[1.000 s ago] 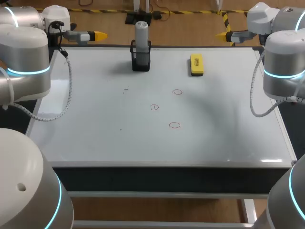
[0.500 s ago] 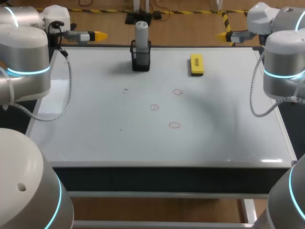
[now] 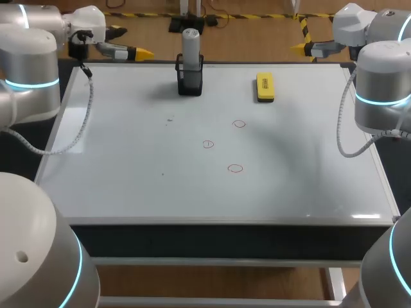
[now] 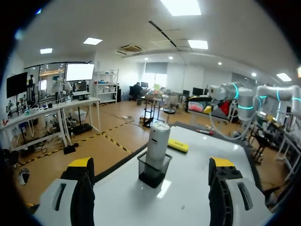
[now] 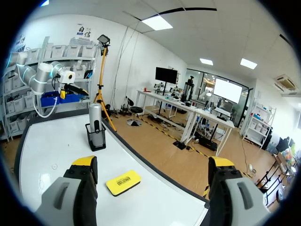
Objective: Pick up the inspection probe, press it on each red-marked spot on the whiteboard one by one, put down the probe, pick up the eraser, and wipe off all the red marks.
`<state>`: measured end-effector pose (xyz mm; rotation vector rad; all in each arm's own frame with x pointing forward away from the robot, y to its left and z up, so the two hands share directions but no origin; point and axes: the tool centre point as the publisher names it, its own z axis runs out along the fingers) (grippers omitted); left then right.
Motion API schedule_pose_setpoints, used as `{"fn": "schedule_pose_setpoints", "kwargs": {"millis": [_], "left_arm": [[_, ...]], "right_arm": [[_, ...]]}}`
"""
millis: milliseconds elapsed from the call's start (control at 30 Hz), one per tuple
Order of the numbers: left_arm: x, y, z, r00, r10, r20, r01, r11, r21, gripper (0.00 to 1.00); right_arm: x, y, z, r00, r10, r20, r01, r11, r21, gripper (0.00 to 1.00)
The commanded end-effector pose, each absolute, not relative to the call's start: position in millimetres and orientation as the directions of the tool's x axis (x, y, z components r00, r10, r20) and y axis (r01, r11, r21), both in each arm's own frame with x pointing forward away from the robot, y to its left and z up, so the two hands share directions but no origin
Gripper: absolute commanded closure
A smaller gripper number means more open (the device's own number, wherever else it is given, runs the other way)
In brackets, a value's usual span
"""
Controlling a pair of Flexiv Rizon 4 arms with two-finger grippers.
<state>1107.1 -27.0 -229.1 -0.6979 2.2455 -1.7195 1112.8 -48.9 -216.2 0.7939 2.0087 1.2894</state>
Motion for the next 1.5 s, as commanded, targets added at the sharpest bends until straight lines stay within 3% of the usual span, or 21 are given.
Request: {"fn": "schedule_pose_setpoints", "kwargs": {"millis": [33, 833, 1500], "left_arm": [[1137.9, -44.7, -245.5, -0.932, -0.333, 0.142, -0.209, 0.175, -0.962, 0.00], [1174.6, -143.1, -281.0, -0.986, -0.134, 0.099, -0.105, 0.032, -0.994, 0.00], [1187.0, -181.2, -282.1, -0.993, -0.058, 0.106, -0.107, -0.002, -0.994, 0.00]], "right_arm": [[1113.4, -49.2, -216.2, -0.631, 0.756, -0.175, 0.157, 0.345, 0.925, 0.00], [1113.4, -49.2, -216.2, -0.631, 0.756, -0.175, 0.157, 0.345, 0.925, 0.00], [1113.4, -49.2, -216.2, -0.631, 0.756, -0.175, 0.157, 0.345, 0.925, 0.00]]}}
